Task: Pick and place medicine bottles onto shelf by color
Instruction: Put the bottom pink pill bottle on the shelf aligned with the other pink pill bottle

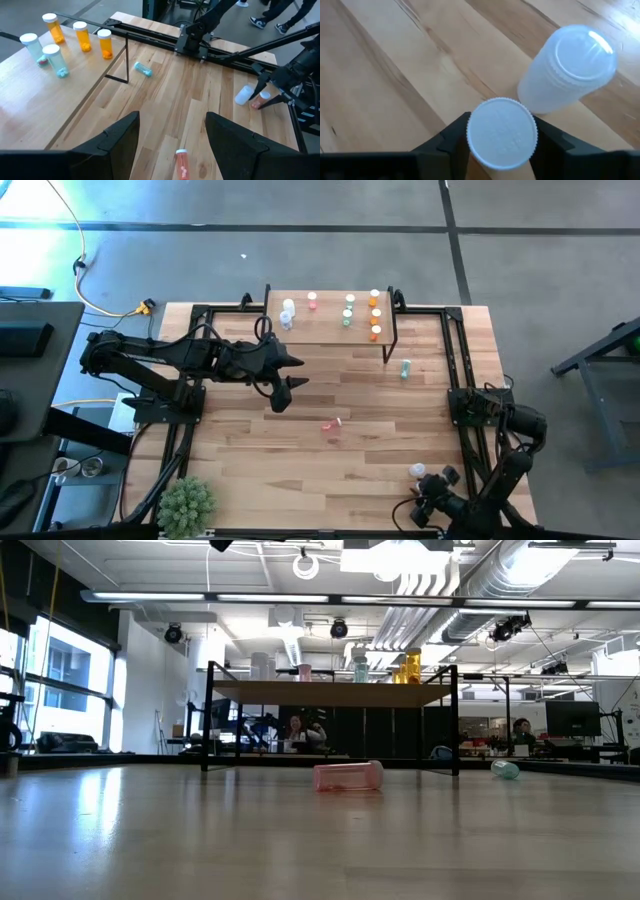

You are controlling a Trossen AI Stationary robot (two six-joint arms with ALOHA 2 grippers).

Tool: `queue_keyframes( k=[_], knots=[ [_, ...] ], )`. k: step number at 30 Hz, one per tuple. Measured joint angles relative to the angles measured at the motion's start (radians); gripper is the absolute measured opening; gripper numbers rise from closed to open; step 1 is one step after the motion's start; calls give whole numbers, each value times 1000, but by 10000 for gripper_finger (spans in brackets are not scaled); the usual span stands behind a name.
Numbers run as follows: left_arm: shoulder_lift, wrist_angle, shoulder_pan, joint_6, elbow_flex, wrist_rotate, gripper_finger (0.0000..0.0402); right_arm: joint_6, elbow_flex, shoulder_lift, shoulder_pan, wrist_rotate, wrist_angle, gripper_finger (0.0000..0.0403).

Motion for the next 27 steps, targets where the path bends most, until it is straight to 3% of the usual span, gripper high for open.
queue_keyframes(
  k=[8, 15, 27],
  knots=[
    [0, 0, 0, 53, 0, 0, 216, 18, 0, 0, -1, -14, 6, 80],
    [0, -1, 1, 74, 0, 6, 216, 96, 22, -1, -9, -20, 37, 72],
    [0, -33, 46, 109, 0, 322, 216, -4, 239, -1, -111, 10, 37, 74]
  ],
)
